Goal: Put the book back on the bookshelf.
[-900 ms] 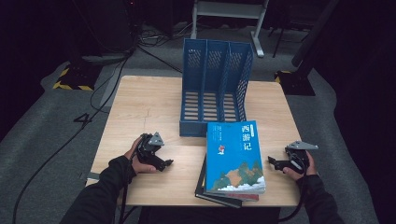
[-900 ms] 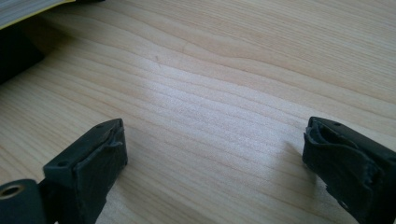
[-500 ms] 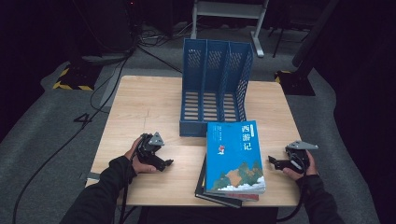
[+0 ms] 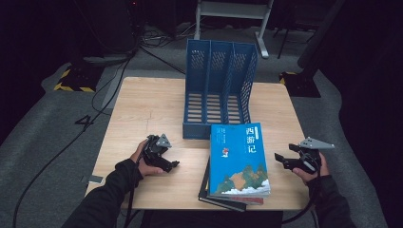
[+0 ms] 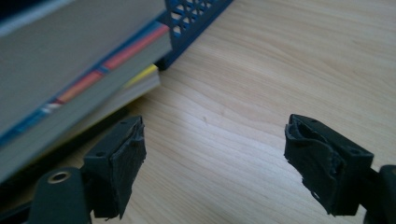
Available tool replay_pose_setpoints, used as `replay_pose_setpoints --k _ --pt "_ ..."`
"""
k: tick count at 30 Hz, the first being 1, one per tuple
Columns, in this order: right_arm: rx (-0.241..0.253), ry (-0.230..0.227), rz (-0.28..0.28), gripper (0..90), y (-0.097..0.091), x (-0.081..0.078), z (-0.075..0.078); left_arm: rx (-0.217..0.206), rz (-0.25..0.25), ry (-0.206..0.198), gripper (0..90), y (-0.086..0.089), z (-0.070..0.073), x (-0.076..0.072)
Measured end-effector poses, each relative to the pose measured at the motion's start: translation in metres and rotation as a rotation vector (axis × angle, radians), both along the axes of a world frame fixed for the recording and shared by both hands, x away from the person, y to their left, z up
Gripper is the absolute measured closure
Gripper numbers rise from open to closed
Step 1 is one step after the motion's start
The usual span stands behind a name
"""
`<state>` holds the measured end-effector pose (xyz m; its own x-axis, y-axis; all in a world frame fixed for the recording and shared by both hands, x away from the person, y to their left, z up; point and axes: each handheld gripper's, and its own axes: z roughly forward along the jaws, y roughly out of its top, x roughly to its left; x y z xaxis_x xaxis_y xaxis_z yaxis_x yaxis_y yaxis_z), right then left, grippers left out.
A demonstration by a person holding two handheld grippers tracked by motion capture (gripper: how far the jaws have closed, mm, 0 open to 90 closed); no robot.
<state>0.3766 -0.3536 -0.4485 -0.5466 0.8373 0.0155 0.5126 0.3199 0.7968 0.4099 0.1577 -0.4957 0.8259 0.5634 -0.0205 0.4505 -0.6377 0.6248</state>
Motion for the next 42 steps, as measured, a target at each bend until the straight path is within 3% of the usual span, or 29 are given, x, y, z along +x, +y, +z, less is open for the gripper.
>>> replay_pose_setpoints --k 2,4,7,8,13,16,18,26,30,36,39,42 --pt "0.002 0.001 0.018 20.2 0.005 -0.002 0.005 0.001 -0.005 0.004 19.3 -0.001 0.001 0.0" --pt "-0.008 -0.001 0.028 19.8 0.009 -0.004 0.008 0.007 -0.014 0.01 17.2 -0.004 0.001 -0.001" --pt "-0.013 -0.024 0.046 19.8 0.014 -0.01 0.019 -0.014 -0.029 0.008 17.4 -0.01 0.004 -0.002" --pt "-0.008 -0.024 0.05 19.8 0.014 -0.012 0.022 -0.011 -0.041 -0.013 17.8 -0.015 0.007 -0.003" --pt "0.013 -0.041 0.091 19.8 0.021 -0.02 0.038 -0.025 -0.065 -0.028 19.1 -0.028 0.013 -0.004" --pt "-0.006 -0.051 0.102 20.5 0.027 -0.023 0.045 -0.025 -0.073 -0.036 19.1 -0.033 0.015 -0.003" --pt "-0.016 -0.048 0.126 20.4 0.036 -0.027 0.054 -0.019 -0.085 -0.04 19.1 -0.041 0.017 -0.002" --pt "-0.023 -0.03 0.184 20.8 0.055 -0.033 0.067 -0.038 -0.095 -0.077 20.1 -0.056 0.024 0.003" --pt "-0.019 0.021 0.223 21.1 0.065 -0.031 0.062 -0.043 -0.097 -0.098 20.2 -0.061 0.029 0.008" --pt "0.0 0.173 0.269 17.5 0.073 -0.023 0.047 -0.04 -0.118 -0.116 20.9 -0.077 0.029 0.014" --pt "0.058 0.244 0.279 15.6 0.07 -0.018 0.041 -0.058 -0.125 -0.12 21.0 -0.084 0.031 0.017" --pt "0.099 0.297 0.326 15.0 0.068 -0.012 0.036 -0.065 -0.125 -0.142 21.8 -0.093 0.032 0.02"
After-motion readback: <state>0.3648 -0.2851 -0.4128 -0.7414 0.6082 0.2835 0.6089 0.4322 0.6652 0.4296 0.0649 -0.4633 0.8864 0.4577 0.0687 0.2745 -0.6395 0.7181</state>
